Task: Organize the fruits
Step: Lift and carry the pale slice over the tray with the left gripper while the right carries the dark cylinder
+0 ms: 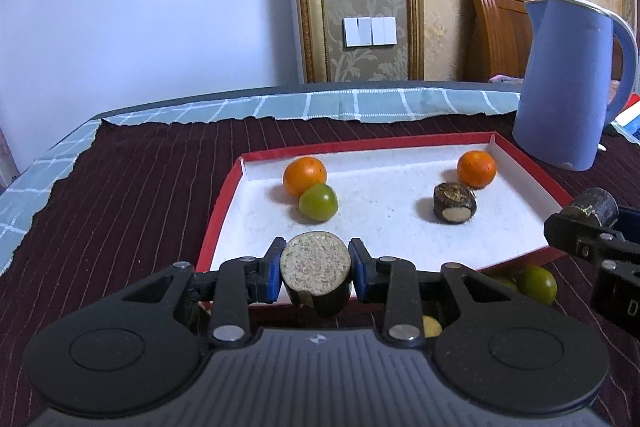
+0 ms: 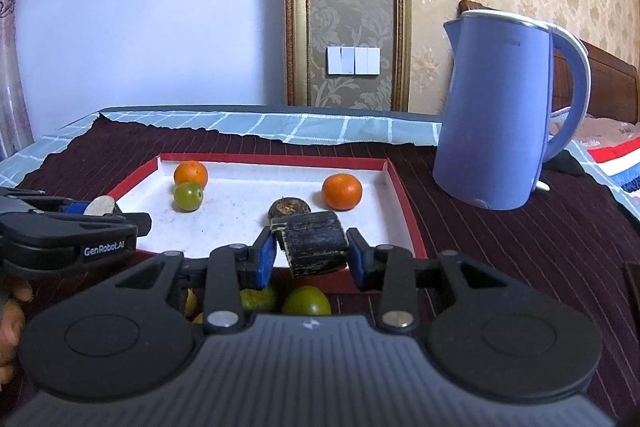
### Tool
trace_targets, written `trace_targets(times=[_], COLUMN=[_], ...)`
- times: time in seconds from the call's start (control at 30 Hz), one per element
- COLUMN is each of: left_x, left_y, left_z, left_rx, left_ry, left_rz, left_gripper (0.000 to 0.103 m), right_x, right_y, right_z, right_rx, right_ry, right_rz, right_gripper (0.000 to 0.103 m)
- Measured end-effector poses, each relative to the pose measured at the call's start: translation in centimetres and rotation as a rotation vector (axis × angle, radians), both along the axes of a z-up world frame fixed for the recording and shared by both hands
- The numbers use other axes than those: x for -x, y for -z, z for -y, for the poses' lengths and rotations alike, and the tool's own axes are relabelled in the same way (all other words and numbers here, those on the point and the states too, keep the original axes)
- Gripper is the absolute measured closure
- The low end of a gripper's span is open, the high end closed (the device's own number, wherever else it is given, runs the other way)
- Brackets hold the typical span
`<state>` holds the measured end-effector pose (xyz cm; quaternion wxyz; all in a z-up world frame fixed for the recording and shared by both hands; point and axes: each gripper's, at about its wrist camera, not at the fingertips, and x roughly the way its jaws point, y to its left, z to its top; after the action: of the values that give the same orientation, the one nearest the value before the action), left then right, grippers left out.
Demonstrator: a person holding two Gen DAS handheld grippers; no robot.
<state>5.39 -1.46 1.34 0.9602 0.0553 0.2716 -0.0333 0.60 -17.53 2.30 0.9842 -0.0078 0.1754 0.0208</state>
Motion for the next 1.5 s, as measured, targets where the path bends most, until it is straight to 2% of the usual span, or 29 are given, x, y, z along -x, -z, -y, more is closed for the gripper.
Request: trace_targets(times=[0.77, 1.5], left_x=[-3.3, -6.3], left_y=[-0.4, 0.0], left_z=[0.1, 0.4], left_rx=[-0.019, -0.037], left_ry=[-0.038, -0.054], left_rz=[-0.008, -0.03], left_gripper=[0.07, 0.07], right_x=[-2.9, -6.0], right_y=[-1.8, -1.9], right_z=[-0.7, 0.1], right_rx=[0.012, -0.006], right_ry=[-0.025, -0.014], right_rz=[-0.001, -0.033], right_gripper=[0.068, 0.068])
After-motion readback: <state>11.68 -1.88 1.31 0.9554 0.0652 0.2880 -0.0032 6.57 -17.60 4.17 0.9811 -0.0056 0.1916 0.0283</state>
